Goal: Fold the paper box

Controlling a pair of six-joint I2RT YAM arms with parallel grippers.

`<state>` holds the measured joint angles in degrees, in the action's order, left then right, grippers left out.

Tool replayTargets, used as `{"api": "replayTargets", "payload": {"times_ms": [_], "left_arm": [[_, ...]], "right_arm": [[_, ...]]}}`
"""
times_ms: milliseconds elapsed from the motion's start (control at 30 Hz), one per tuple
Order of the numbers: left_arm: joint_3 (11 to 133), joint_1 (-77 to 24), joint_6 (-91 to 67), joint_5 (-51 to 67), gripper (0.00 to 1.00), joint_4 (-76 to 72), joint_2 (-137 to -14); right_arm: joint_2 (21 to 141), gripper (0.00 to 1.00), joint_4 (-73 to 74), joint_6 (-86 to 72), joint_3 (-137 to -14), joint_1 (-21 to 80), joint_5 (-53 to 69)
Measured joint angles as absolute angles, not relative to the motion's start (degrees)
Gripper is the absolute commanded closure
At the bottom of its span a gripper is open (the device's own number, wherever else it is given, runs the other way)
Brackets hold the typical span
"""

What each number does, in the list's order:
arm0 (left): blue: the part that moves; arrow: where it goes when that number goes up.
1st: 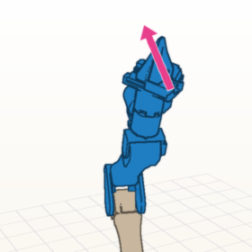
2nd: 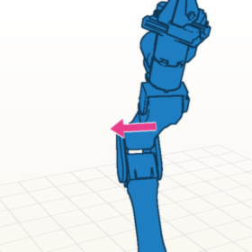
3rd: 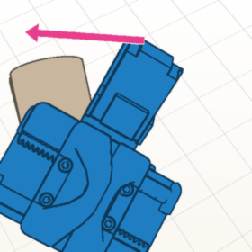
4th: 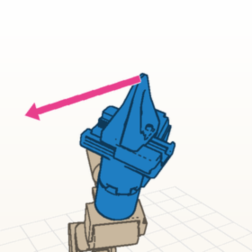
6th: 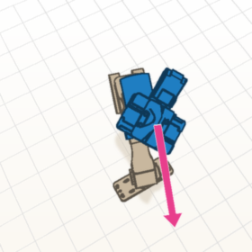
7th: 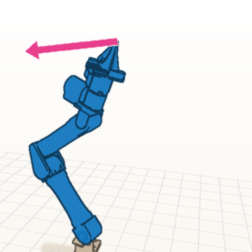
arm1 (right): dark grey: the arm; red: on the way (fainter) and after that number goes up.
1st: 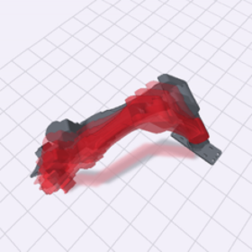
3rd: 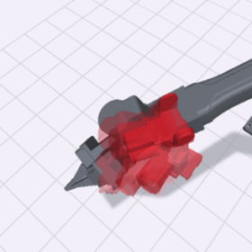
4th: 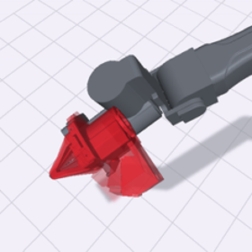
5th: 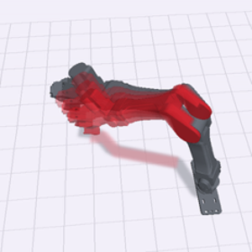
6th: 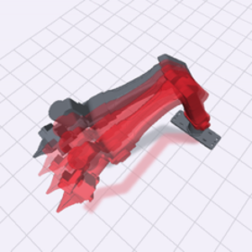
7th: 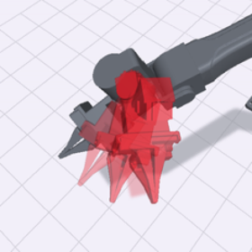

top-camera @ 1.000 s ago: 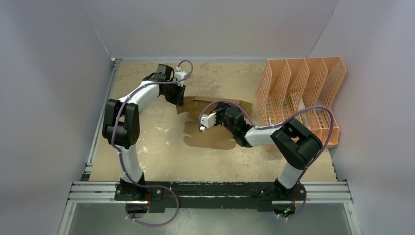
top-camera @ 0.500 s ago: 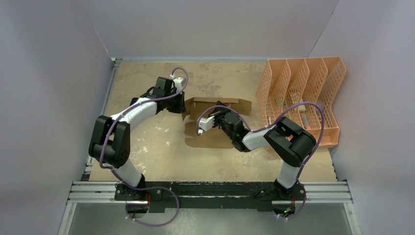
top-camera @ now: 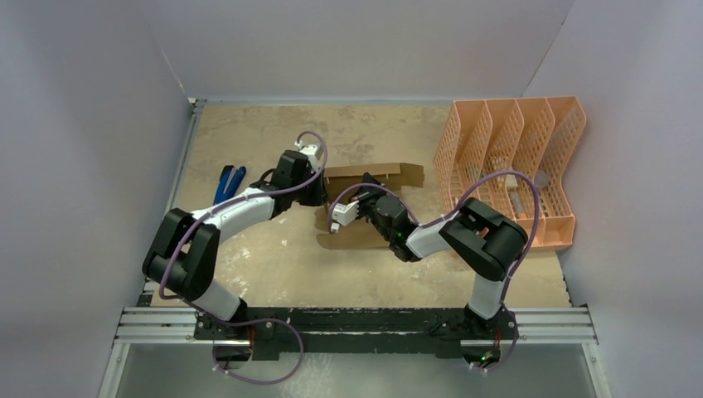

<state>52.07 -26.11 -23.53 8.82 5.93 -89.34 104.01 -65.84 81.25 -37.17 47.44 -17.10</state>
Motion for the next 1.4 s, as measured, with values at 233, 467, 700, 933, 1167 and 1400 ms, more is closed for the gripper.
{"api": "replayTargets", "payload": {"times_ms": [233,467,700,933,1167,1400], "left_arm": [[49.06,-29.82,-28.88,4.05,0.75,-1.15,-89.34],[44.69,-30.94,-32.58,2.37,0.66,-8.32,-89.34],[40.47,-30.94,-33.89,3.36,0.51,-12.49,-87.44],[40.29,-30.79,-31.09,4.34,0.39,-8.38,-79.9],[43.62,-23.9,-24.77,6.26,0.38,-0.1,-70.94],[47.35,-13.1,-18.65,3.2,0.41,5.15,-72.75]], "right_arm": [[106.67,1.0,-71.85,82.17,-35.51,48.31,-19.29],[107.68,1.0,-75.72,82.37,-33.78,48.88,-20.51],[110.21,1.0,-80.07,82.59,-31.99,49.6,-20.53],[112.14,1.0,-83.46,83.5,-31.4,50.3,-21.52],[112.14,1.0,-84.25,84.09,-31.35,50.37,-21.56],[112.12,1.0,-84.29,84.4,-31.0,50.37,-21.52]]}}
